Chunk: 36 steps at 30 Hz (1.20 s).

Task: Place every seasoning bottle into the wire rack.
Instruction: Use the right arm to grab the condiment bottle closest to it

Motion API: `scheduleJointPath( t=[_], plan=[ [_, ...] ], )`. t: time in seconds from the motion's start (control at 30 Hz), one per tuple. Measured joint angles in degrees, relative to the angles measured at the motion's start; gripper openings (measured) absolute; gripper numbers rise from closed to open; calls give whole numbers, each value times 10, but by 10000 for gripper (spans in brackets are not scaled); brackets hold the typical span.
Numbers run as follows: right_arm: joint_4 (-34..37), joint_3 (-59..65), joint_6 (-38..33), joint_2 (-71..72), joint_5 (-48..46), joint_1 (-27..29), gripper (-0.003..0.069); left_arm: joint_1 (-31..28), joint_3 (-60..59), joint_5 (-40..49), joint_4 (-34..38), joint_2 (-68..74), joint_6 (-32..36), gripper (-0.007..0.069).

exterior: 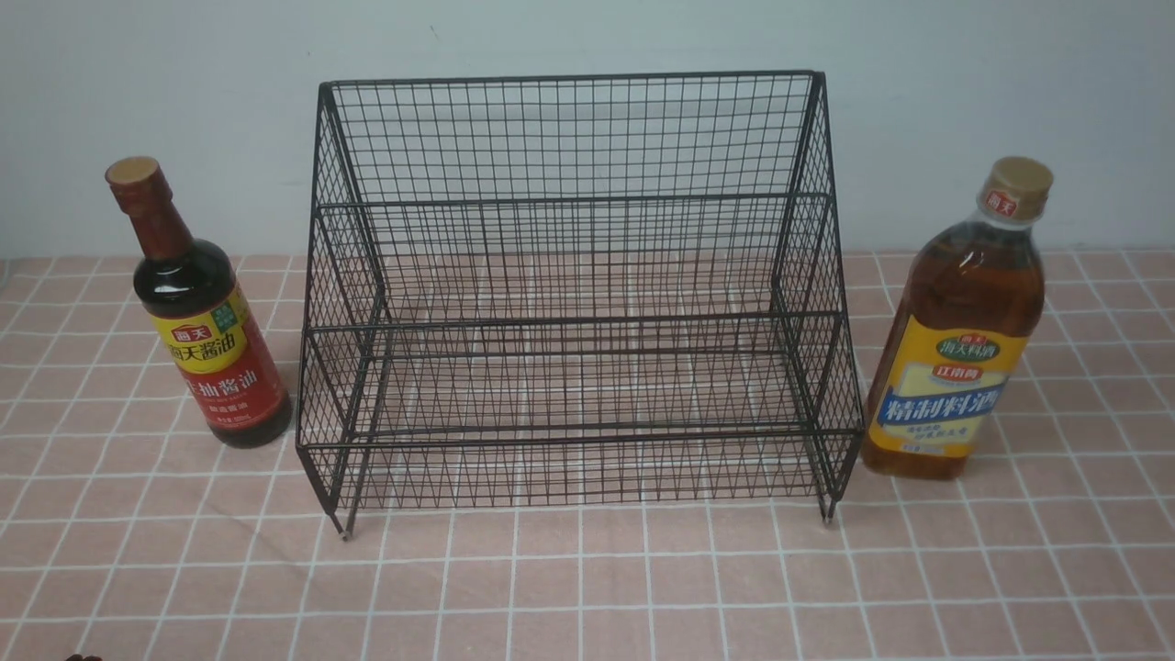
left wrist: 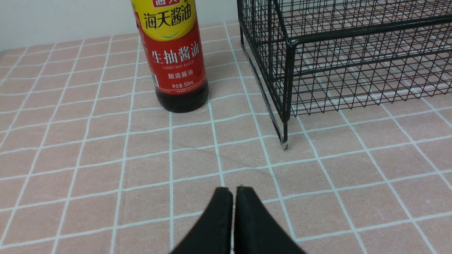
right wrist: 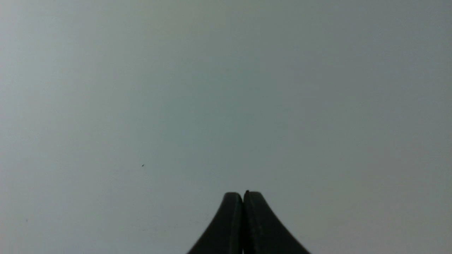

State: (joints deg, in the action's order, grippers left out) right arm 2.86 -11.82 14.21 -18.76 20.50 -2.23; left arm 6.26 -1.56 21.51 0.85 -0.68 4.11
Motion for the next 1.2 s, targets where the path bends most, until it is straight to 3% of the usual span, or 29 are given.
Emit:
scheduleJointPath(
  t=[0.27,0.47,0.8,0.93,1.2],
  plan=[
    [-159,-137,69,-249,44,0,20,0,0,0,0,0,0,-7],
    [-237,-225,130,-426,103,0,156,0,0,0,0,0,0,-7],
    [-262,-299,135,-587,111,0,444,0,0,0,0,0,0,-7],
    [-281,-305,136,-625,113,-5,472,0,0,0,0,0,0,-7],
    [-287,-308,142,-662,108,-13,457,0,0,0,0,0,0,-7]
  ],
)
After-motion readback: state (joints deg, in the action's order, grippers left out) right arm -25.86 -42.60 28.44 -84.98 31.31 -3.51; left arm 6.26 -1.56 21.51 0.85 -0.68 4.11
